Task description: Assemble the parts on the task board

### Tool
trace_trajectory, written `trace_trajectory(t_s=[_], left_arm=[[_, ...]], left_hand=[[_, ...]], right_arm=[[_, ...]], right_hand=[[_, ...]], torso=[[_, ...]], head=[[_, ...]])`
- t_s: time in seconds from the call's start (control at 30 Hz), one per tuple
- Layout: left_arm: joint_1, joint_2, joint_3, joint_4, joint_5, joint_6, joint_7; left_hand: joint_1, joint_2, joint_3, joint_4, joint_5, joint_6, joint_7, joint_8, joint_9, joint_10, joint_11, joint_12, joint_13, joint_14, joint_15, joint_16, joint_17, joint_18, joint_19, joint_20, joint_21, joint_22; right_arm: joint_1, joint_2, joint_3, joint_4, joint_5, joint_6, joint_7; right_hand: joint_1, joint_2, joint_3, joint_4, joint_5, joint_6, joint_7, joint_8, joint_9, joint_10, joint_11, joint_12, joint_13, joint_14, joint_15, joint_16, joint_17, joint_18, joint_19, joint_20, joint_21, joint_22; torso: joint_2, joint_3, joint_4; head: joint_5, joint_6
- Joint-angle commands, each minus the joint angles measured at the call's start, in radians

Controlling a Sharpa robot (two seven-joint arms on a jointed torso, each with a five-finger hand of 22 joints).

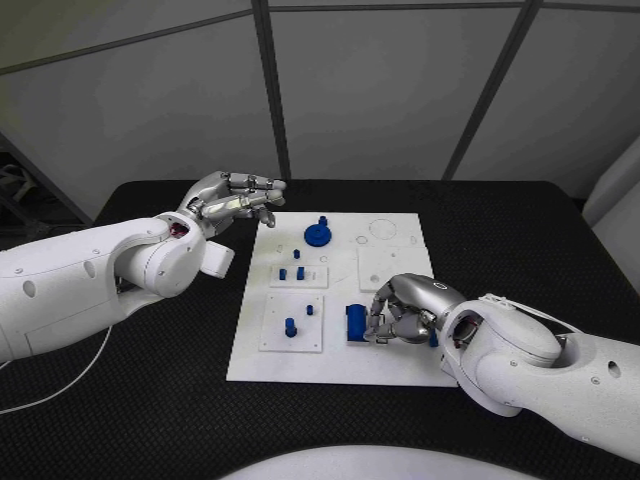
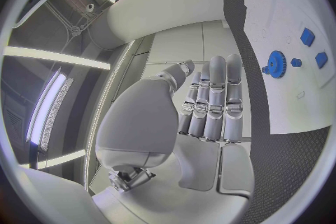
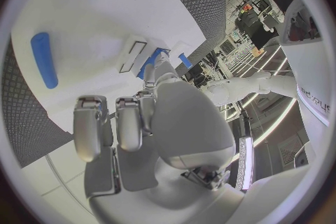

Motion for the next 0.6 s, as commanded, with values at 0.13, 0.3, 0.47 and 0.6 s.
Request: trace_trajectory(t_s=[0.13,0.3,0.47,0.6], left_arm=[[0.001,-0.002,0.001,0.002,0.002,0.012,-0.002],[0.001,-0.002,0.001,0.002,0.002,0.014,-0.002],[0.001,-0.002,0.001,0.002,0.002,0.014,-0.001],[0.001,-0.001,0.001,0.001,0.002,0.013,0.0]], left_hand=[[0.002,0.011,-0.002,-0.003,-0.001,-0.006,-0.002,0.002,0.001,-0.007,0.0,0.005,0.001,0.004,0.0,-0.006,-0.002,-0.001,0.004,0.004,-0.005,-0.001],[0.002,0.011,-0.002,-0.003,-0.001,-0.006,-0.002,0.002,0.001,-0.007,0.0,0.005,0.001,0.004,0.0,-0.006,-0.002,-0.001,0.004,0.004,-0.005,-0.001],[0.002,0.011,-0.002,-0.003,-0.001,-0.006,-0.002,0.002,0.001,-0.007,0.0,0.005,0.001,0.004,0.0,-0.006,-0.002,-0.001,0.004,0.004,-0.005,-0.001],[0.002,0.011,-0.002,-0.003,-0.001,-0.006,-0.002,0.002,0.001,-0.007,0.0,0.005,0.001,0.004,0.0,-0.006,-0.002,-0.001,0.004,0.004,-0.005,-0.001]], right_arm=[[0.001,-0.013,0.0,0.004,0.023,-0.008,0.026],[0.001,-0.04,0.0,0.011,0.072,-0.055,0.053],[0.002,-0.095,0.0,0.021,0.152,-0.081,0.085],[0.002,-0.141,0.0,0.026,0.181,-0.094,0.1]], right_hand=[[-0.065,-0.031,-0.023,0.027,-0.015,-0.009,0.014,0.004,0.003,0.002,-0.012,-0.022,-0.022,0.078,0.003,0.002,0.124,-0.009,0.065,-0.002,-0.003,0.221],[-0.074,-0.026,-0.026,0.044,0.003,-0.049,0.033,-0.027,-0.01,-0.042,0.004,-0.086,-0.076,0.075,0.015,-0.006,0.112,-0.004,0.05,0.008,-0.017,0.205],[-0.05,-0.009,-0.019,0.044,0.053,-0.071,0.047,-0.07,-0.033,-0.052,0.016,-0.104,-0.09,0.075,0.026,-0.007,0.112,-0.003,0.048,0.018,-0.02,0.203],[-0.025,0.014,-0.006,0.041,0.099,-0.08,0.059,-0.123,-0.063,-0.05,0.028,-0.106,-0.091,0.075,0.034,-0.007,0.112,-0.004,0.049,0.026,-0.019,0.205]], torso=[[0.001,0.0,0.0008],[-0.001,0.0003,-0.0006],[-0.001,0.0,-0.002],[0.0,0.0009,-0.001]], head=[[-0.001,-0.001],[-0.002,-0.001],[-0.005,0.0],[-0.01,0.004]])
